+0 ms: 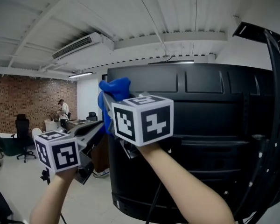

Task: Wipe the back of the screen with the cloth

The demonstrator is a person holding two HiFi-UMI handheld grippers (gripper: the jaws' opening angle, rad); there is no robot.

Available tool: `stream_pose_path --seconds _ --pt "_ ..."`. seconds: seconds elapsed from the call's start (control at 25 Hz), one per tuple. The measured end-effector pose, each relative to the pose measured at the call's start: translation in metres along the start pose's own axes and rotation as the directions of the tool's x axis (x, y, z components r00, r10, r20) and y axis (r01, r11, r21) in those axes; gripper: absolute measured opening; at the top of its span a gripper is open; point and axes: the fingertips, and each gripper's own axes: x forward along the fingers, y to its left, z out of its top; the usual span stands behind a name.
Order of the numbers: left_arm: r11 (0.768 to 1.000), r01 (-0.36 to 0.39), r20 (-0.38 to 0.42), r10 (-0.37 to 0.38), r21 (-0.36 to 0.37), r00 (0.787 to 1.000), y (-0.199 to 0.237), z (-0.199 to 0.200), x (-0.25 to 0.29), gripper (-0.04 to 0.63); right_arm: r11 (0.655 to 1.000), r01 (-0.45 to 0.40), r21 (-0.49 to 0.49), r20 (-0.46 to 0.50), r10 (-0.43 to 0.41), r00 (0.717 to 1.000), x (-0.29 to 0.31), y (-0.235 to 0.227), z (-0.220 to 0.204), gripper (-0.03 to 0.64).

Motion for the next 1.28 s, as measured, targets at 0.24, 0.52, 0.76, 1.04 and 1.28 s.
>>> stream_pose_path --seconds 0.24,0.52,0.76,1.04,1.28 --pt "0.999 0.036 0.025 -0.036 0.015 0.999 0.063 0.017 0.011 0.006 0.992 0.108 0.057 -0.011 -0.108 0.994 0.092 -0.043 0.019 0.052" --pt "0.995 0.094 0.068 -0.095 0.014 0.993 0.077 0.023 0.024 0.006 0.972 0.233 0.010 -0.086 -0.232 0.969 0.107 -0.066 0.009 0.051" --pt "0.980 0.198 0.106 -0.198 0.015 0.974 0.024 0.033 0.059 0.006 0.954 0.300 -0.019 -0.126 -0.300 0.945 0.052 -0.094 0.023 0.051" --pt "0.937 0.342 0.116 -0.348 0.068 0.930 -0.078 0.037 0.106 0.006 0.892 0.441 -0.099 -0.135 -0.451 0.882 -0.060 -0.146 0.053 0.051" --pt "0.878 0.478 0.119 -0.474 -0.008 0.873 -0.145 0.030 0.141 0.006 0.794 0.593 -0.132 -0.138 -0.607 0.783 -0.165 -0.196 0.068 0.051"
